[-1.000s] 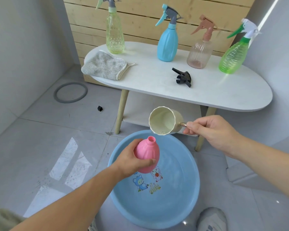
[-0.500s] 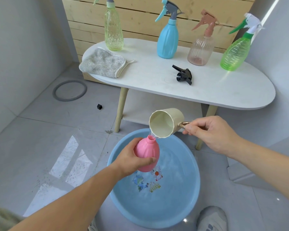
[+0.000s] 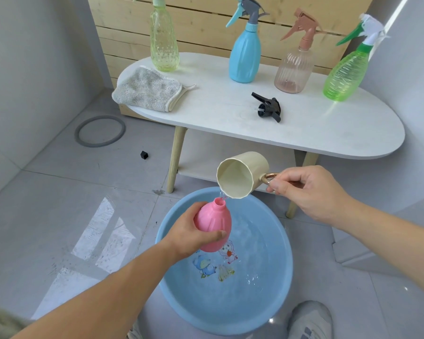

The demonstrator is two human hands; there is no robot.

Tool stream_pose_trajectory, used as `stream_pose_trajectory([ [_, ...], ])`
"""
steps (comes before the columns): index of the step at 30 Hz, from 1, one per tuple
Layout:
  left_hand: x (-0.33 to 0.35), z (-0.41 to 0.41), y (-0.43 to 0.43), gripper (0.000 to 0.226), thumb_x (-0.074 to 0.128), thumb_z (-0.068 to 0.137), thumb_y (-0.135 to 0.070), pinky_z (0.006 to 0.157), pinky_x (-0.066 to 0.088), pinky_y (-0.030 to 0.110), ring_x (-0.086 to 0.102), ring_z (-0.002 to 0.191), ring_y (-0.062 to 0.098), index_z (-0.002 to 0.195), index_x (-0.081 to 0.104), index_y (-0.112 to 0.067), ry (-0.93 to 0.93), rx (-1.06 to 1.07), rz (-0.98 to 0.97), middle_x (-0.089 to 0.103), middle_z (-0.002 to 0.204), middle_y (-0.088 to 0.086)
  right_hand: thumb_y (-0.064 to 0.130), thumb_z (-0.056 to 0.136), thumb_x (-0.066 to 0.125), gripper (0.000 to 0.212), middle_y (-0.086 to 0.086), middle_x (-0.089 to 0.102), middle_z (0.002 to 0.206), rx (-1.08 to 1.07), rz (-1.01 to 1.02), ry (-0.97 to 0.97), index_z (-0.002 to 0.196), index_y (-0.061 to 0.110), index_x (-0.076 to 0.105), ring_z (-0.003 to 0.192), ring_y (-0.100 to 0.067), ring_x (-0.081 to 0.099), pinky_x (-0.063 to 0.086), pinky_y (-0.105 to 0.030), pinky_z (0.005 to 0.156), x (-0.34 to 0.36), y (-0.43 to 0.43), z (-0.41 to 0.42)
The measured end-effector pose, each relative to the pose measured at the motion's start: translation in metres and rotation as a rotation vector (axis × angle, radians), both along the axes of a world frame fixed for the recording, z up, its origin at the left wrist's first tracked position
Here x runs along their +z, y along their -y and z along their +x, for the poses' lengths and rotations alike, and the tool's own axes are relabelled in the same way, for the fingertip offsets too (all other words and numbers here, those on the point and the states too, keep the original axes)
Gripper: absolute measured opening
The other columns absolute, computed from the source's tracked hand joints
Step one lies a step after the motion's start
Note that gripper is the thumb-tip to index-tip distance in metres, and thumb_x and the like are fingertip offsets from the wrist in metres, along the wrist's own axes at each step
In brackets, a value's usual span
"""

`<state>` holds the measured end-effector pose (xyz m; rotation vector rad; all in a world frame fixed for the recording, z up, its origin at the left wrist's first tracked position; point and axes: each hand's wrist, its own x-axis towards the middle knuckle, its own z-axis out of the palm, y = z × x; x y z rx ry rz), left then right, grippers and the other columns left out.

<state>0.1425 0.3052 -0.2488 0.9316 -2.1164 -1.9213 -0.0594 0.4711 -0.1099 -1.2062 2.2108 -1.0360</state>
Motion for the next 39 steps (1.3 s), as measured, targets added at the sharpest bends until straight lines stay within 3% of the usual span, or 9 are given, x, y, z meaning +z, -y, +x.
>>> stream_pose_trajectory([
  [3, 0.000, 0.000, 0.000, 0.068, 0.092, 0.073, -0.024, 0.067, 0.057, 0.019, 0.065, 0.101, 0.014, 0.129, 0.054, -0.034, 0.005, 0.001, -0.002, 0.063, 0.116, -0.008, 0.023, 0.090, 0.069, 0.017, 0.009, 0.076, 0.084, 0.003, -0.001, 0.002, 0.076, 0.028, 0.077, 0.088, -0.009, 0.068, 0.047, -0.014, 0.080, -0.001, 0.000, 0.000],
  [9, -0.001, 0.000, 0.000, 0.068, 0.092, 0.073, -0.024, 0.071, 0.058, 0.021, 0.065, 0.102, 0.012, 0.128, 0.054, -0.036, 0.008, 0.007, 0.007, 0.064, 0.116, -0.009, 0.025, 0.090, 0.069, 0.015, 0.008, 0.076, 0.084, 0.013, 0.005, -0.001, 0.078, 0.023, 0.078, 0.091, -0.013, 0.069, 0.049, -0.026, 0.086, -0.004, 0.001, -0.001],
  [15, 0.001, 0.001, -0.001, 0.070, 0.092, 0.073, -0.023, 0.070, 0.058, 0.021, 0.065, 0.102, 0.013, 0.130, 0.053, -0.035, 0.007, 0.010, 0.014, 0.063, 0.116, -0.008, 0.027, 0.091, 0.067, 0.018, 0.006, 0.076, 0.082, -0.002, 0.006, 0.042, 0.079, 0.021, 0.078, 0.088, -0.014, 0.068, 0.049, -0.022, 0.083, -0.007, 0.002, -0.002],
  [19, 0.001, 0.001, -0.001, 0.069, 0.092, 0.073, -0.023, 0.072, 0.059, 0.022, 0.065, 0.102, 0.014, 0.130, 0.055, -0.033, 0.003, 0.014, 0.016, 0.064, 0.117, -0.006, 0.032, 0.093, 0.064, 0.024, 0.007, 0.077, 0.083, -0.055, 0.046, 0.115, 0.079, 0.018, 0.078, 0.090, -0.007, 0.069, 0.049, -0.024, 0.089, -0.012, 0.002, -0.006],
  [23, 0.002, 0.002, -0.001, 0.066, 0.092, 0.074, -0.020, 0.068, 0.057, 0.019, 0.066, 0.100, 0.011, 0.128, 0.056, -0.032, -0.006, 0.013, 0.023, 0.065, 0.116, -0.006, 0.035, 0.093, 0.064, 0.026, -0.001, 0.074, 0.080, -0.057, 0.095, 0.030, 0.076, 0.021, 0.077, 0.078, -0.020, 0.064, 0.050, -0.034, 0.079, -0.025, -0.001, -0.010],
  [27, 0.002, 0.001, -0.002, 0.064, 0.092, 0.074, -0.017, 0.066, 0.055, 0.016, 0.066, 0.097, 0.009, 0.127, 0.058, -0.030, -0.009, 0.017, 0.022, 0.065, 0.114, -0.006, 0.033, 0.092, 0.066, 0.024, 0.008, 0.067, 0.072, -0.058, 0.090, -0.045, 0.070, 0.025, 0.073, 0.062, -0.001, 0.052, 0.040, -0.020, 0.065, -0.032, -0.003, -0.014],
  [31, 0.001, 0.000, -0.003, 0.064, 0.092, 0.074, -0.018, 0.066, 0.055, 0.015, 0.066, 0.098, 0.009, 0.127, 0.058, -0.031, -0.010, 0.016, 0.019, 0.065, 0.115, -0.007, 0.032, 0.091, 0.067, 0.020, 0.013, 0.065, 0.078, -0.027, 0.069, -0.097, 0.072, 0.027, 0.072, 0.077, -0.003, 0.060, 0.048, -0.028, 0.077, -0.035, -0.009, -0.020],
  [35, 0.002, -0.002, -0.005, 0.066, 0.093, 0.071, -0.022, 0.065, 0.055, 0.015, 0.065, 0.098, 0.010, 0.126, 0.058, -0.031, -0.012, 0.012, 0.019, 0.064, 0.114, -0.008, 0.025, 0.090, 0.069, 0.016, 0.007, 0.069, 0.086, 0.085, 0.040, -0.285, 0.075, 0.022, 0.071, 0.097, -0.017, 0.061, 0.048, -0.042, 0.089, -0.036, -0.014, -0.026],
  [39, 0.003, -0.004, -0.006, 0.065, 0.093, 0.072, -0.022, 0.069, 0.056, 0.017, 0.066, 0.099, 0.009, 0.125, 0.058, -0.034, -0.004, 0.005, 0.003, 0.065, 0.113, -0.009, 0.027, 0.089, 0.067, 0.021, 0.007, 0.069, 0.084, 0.169, -0.059, -0.476, 0.072, 0.015, 0.068, 0.093, -0.016, 0.058, 0.044, -0.029, 0.091, -0.037, -0.017, -0.033],
])
